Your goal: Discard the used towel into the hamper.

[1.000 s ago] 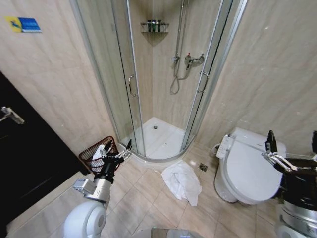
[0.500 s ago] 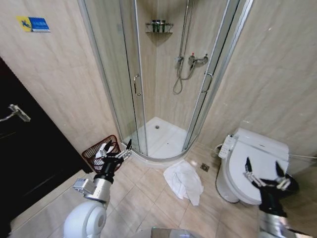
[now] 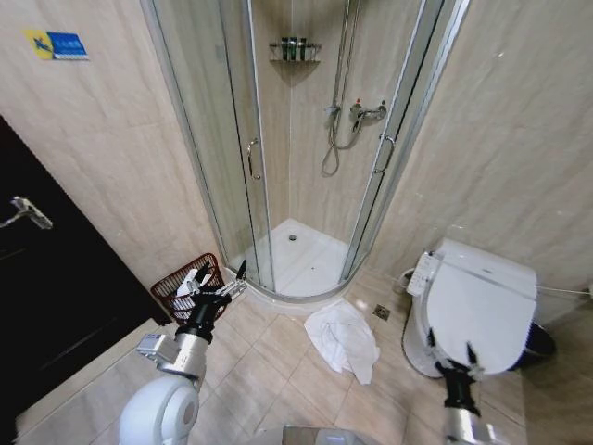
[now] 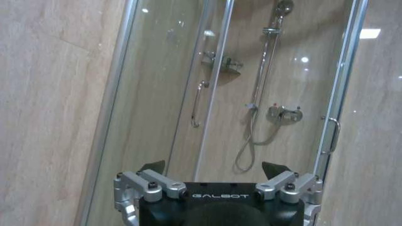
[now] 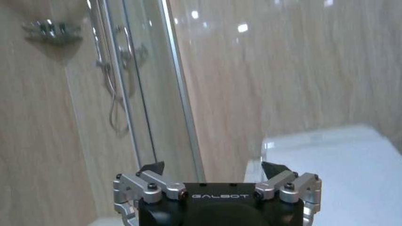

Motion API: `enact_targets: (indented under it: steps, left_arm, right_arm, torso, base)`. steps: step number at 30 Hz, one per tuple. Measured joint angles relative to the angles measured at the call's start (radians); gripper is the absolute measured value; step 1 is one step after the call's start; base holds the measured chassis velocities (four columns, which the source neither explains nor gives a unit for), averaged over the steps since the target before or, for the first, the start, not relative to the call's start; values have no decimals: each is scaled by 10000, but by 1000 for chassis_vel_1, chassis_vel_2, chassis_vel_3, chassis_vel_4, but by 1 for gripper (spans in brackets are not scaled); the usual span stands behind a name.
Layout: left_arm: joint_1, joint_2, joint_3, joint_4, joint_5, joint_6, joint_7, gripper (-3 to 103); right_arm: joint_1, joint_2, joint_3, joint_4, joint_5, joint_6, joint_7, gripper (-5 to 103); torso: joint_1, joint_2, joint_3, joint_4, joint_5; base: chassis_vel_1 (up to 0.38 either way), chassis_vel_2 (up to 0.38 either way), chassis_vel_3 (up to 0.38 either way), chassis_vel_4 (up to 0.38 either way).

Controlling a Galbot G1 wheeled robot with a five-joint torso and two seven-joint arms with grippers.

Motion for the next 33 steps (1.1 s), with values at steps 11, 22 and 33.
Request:
enact_targets:
  steps: [11,22,33]
  left_arm:
    - [1,0,0,0,0,0,0,100]
    - [-1,0,0,0,0,0,0,100]
    - [0,1,-2,0,0,0,0,100]
  right_arm:
    - [119,79,-790,-767,46,-722,-109,100]
    - [730,-198,-1449,-2796,-220,-805,-355,100]
    - [1705,-747,-1491,-5071,-365,-555,-627,100]
  torso:
    - [-4,1,-2,0,-2]
    - [1,0,0,-2,-4]
    - [-3,-2,-1,1,-1]
  base:
    - [-11,10,7,-15]
    - [-142,170,128,-134]
    - [-84,77,40,-56]
